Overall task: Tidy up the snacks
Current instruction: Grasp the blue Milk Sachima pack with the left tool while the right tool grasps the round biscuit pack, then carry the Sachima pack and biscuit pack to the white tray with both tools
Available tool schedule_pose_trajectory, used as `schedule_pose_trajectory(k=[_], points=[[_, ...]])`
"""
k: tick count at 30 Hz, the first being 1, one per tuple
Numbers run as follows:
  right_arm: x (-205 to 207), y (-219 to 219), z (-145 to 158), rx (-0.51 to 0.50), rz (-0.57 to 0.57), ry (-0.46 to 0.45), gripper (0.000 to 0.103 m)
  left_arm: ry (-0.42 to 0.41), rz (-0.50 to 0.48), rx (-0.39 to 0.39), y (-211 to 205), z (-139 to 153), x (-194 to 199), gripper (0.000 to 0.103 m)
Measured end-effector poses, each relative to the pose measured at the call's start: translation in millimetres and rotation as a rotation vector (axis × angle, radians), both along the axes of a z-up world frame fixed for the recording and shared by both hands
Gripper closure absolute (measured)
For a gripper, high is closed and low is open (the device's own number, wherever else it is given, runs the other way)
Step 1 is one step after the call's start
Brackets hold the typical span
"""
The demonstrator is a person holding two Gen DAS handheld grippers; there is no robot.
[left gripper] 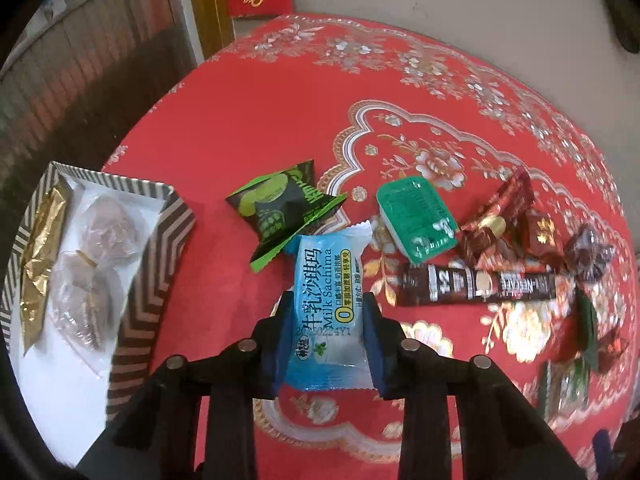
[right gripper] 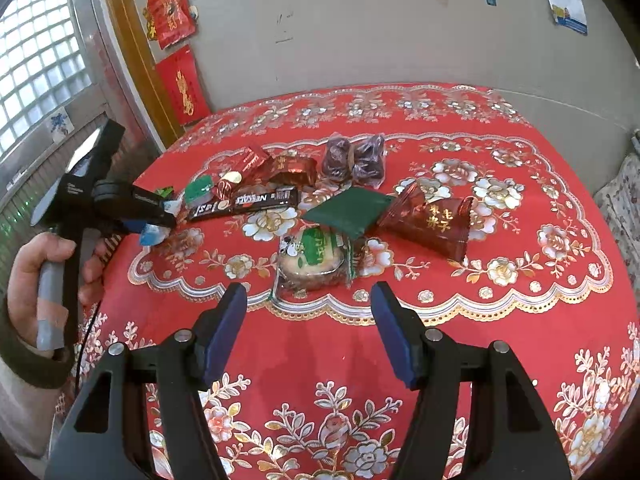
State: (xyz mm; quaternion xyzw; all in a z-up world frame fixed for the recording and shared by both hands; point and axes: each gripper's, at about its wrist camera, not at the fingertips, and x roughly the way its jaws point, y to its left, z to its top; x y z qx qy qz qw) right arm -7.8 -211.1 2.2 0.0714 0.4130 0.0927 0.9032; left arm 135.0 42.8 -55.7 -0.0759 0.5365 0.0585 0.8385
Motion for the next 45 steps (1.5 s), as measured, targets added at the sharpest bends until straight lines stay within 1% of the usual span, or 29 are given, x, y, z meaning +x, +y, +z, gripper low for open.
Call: schedule_pose_trajectory(k=[2, 5, 7, 11, 13, 15, 17, 18, 20, 22, 24, 26, 29, 31, 35, 39, 42, 45], points=[[6, 4, -2, -0.009, -0.007, 0.012, 0.039, -0.006, -0.019, -0.001, -2, 4, -8, 0.071], [16, 6, -4, -0.052, -0.029, 0.021, 0.038, -0.014, -0.055, 0.003, -8, 9, -21, 0.071], [30, 7, -10, -0.06, -0.033, 0.068, 0.029, -0.014, -0.073, -0.003, -11, 9, -27, 0.071], [53, 7, -18, -0.079, -0.066, 0.091, 0.029, -0.007, -0.097, 0.006, -13, 8, -35, 0.071], [64, 8, -24, -0.094, -0.069, 0.123, 0.029, -0.005, -0.098, -0.003, -10, 8, -37, 0.071], [71, 11, -30, -0.104, -0.057, 0.151, 0.029, -0.012, -0.095, -0.009, -7, 10, -39, 0.071], [77, 17, -34, -0.117, -0.007, 0.155, 0.029, -0.018, -0.093, -0.004, -4, 12, -41, 0.071], [80, 22, -35, -0.144, 0.019, 0.159, 0.029, -0.019, -0.092, -0.003, -3, 12, -40, 0.071], [87, 27, -40, -0.204, 0.036, 0.18, 0.029, -0.02, -0.096, -0.005, -2, 13, -42, 0.071], [89, 28, -43, -0.22, 0.039, 0.199, 0.03, -0.022, -0.107, -0.004, -2, 12, -46, 0.071], [82, 28, -41, -0.228, 0.045, 0.175, 0.048, -0.021, -0.119, -0.002, -4, 12, -47, 0.071], [72, 26, -41, -0.205, 0.048, 0.173, 0.051, -0.026, -0.126, 0.005, -7, 13, -50, 0.071], [57, 28, -38, -0.192, 0.048, 0.154, 0.052, -0.033, -0.144, 0.009, -11, 16, -57, 0.071], [45, 32, -34, -0.166, 0.053, 0.143, 0.052, -0.041, -0.152, 0.007, -13, 19, -63, 0.071], [24, 38, -19, -0.147, 0.044, 0.08, 0.052, -0.066, -0.166, 0.065, -18, 20, -78, 0.071], [7, 37, -4, -0.101, 0.02, 0.031, 0.052, -0.074, -0.185, 0.076, -22, 21, -90, 0.071], [-3, 39, 8, -0.114, 0.009, -0.001, 0.052, -0.102, -0.2, 0.104, -26, 27, -103, 0.071], [-7, 41, 14, -0.109, 0.001, -0.012, 0.052, -0.117, -0.213, 0.105, -27, 32, -110, 0.071]])
